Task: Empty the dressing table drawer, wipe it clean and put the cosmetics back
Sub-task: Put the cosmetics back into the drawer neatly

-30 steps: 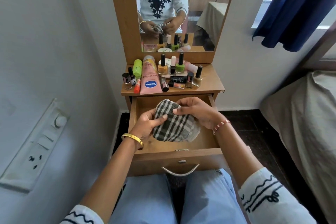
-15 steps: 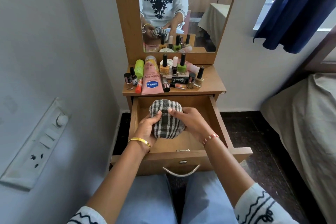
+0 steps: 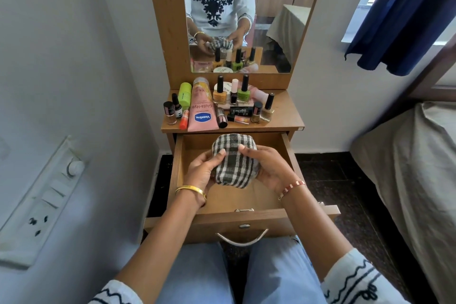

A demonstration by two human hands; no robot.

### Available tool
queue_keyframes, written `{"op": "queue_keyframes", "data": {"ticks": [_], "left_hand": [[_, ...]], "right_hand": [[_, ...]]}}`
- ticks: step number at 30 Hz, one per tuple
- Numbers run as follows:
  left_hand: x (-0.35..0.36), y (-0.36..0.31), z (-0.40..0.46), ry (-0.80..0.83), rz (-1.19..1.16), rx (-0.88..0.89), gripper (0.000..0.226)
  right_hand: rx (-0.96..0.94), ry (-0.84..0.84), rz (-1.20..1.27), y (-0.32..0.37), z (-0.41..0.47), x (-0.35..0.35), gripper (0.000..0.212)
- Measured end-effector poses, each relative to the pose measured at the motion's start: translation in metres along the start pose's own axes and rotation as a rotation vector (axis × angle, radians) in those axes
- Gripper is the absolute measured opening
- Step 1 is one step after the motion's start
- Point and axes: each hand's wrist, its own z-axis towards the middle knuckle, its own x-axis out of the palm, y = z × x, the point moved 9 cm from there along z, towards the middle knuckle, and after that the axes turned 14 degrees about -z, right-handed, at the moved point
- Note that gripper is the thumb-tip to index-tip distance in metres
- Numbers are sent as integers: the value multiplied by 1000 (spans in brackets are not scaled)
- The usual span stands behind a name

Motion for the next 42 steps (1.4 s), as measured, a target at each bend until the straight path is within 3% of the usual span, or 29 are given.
{"op": "queue_keyframes", "data": {"ticks": [4, 7, 17, 22, 26, 30, 33, 35, 39, 42], "left_hand": [[24, 8, 10, 26, 48, -17, 10], [56, 14, 17, 85, 125, -37, 16], [115, 23, 44, 54, 216, -107, 24], [112, 30, 58, -5, 217, -159, 27], [112, 32, 68, -26, 208, -187, 26], [110, 33, 75, -44, 203, -184, 25], [108, 33, 78, -54, 203, -166, 25], [107, 33, 80, -61, 207, -151, 24], [103, 35, 84, -82, 201, -134, 28], [103, 35, 84, -75, 203, -130, 28]], "right_hand": [[9, -106, 190, 3, 8, -42, 46], [-33, -185, 276, 18, 11, -81, 40], [-72, -450, 122, 79, 47, -169, 66], [-25, -453, -46, 94, 83, -173, 50], [-29, -477, -98, 101, 112, -181, 15], [-84, -494, -58, 107, 131, -183, 28], [-121, -529, -44, 109, 137, -181, 18], [-151, -605, -120, 111, 141, -182, 17], [-204, -804, -496, 131, 129, -179, 41], [-213, -833, -657, 139, 123, -175, 43]]}}
